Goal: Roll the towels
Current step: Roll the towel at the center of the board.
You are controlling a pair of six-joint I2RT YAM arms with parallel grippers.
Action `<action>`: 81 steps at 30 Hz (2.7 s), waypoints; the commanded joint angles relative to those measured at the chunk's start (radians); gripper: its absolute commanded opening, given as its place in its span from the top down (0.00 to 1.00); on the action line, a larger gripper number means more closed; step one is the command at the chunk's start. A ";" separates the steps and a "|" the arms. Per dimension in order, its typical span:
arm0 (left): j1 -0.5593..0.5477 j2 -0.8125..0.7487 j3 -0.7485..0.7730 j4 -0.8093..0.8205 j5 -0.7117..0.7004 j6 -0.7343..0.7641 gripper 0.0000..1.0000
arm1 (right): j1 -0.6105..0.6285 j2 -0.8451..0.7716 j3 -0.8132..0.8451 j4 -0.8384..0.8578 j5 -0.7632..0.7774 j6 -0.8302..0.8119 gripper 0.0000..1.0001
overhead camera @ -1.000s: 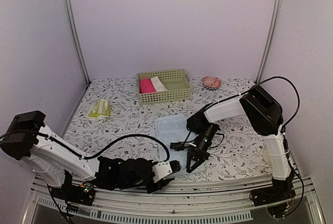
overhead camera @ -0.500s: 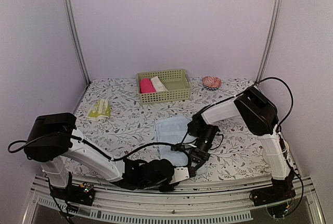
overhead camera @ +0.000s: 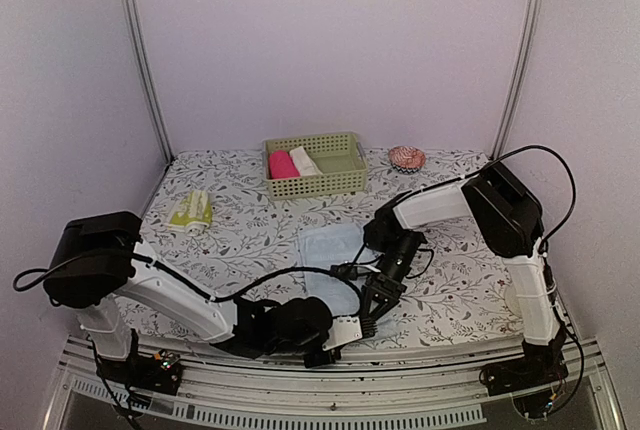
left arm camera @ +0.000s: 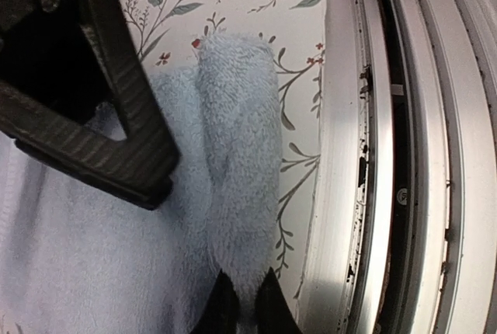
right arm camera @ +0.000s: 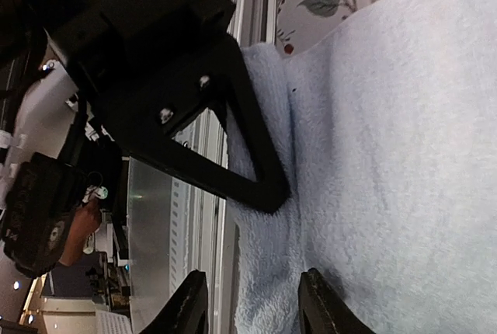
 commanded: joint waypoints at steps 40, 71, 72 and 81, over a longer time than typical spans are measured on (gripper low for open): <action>0.382 0.186 0.109 -0.132 0.978 -0.603 1.00 | 0.269 -0.881 -0.651 0.845 0.835 0.134 0.57; 0.334 -0.279 -0.150 -0.095 0.508 -0.490 0.65 | 0.054 -0.342 -0.366 0.515 0.251 0.181 0.96; 0.293 -0.306 -0.164 -0.091 0.439 -0.470 0.64 | 0.037 -0.286 -0.324 0.466 0.214 0.168 0.96; 0.060 -0.279 -0.075 -0.133 0.057 -0.141 0.68 | -0.031 -0.006 -0.109 0.186 0.072 0.070 0.96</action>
